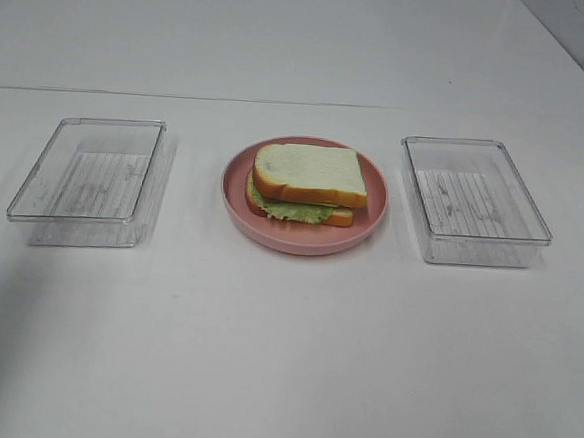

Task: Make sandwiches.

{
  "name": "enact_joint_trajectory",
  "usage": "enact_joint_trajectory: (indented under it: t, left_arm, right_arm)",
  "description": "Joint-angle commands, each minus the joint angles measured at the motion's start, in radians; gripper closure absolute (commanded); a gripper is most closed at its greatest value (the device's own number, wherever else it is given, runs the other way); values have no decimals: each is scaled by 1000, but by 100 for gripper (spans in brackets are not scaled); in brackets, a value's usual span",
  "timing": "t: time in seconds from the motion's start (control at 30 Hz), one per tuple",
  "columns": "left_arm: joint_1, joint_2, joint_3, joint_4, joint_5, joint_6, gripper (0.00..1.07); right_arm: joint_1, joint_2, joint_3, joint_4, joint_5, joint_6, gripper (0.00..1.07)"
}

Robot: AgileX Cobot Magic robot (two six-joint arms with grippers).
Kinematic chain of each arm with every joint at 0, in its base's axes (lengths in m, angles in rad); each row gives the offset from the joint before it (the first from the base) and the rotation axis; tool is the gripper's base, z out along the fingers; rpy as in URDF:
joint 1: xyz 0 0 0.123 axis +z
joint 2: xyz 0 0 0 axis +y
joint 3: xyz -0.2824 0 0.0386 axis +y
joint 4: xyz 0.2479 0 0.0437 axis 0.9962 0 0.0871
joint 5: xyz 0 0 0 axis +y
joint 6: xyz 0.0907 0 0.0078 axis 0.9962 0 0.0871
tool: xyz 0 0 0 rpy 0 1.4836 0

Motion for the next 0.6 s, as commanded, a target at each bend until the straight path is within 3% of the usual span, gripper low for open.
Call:
enact_joint_trajectory:
  t: [0.03, 0.1, 0.27, 0.5, 0.6]
  left_arm:
    - [-4, -118, 73, -1, -5, 6, 11]
    - [-4, -257, 157, -5, 7, 5, 11]
    - [-4, -487, 261, -19, 28, 5, 11]
    - [-4, -809, 358, -19, 61, 6, 11]
    - [-4, -847, 370, -20, 62, 6, 11]
  right_arm:
    - [-2, -23, 3, -1, -11, -10, 9]
    - [-2, -23, 3, -1, -11, -10, 9]
    - [-2, -23, 3, -1, -11, -10, 9]
    - [-2, -23, 3, -1, -11, -10, 9]
    - [-2, -23, 3, -1, -11, -10, 9]
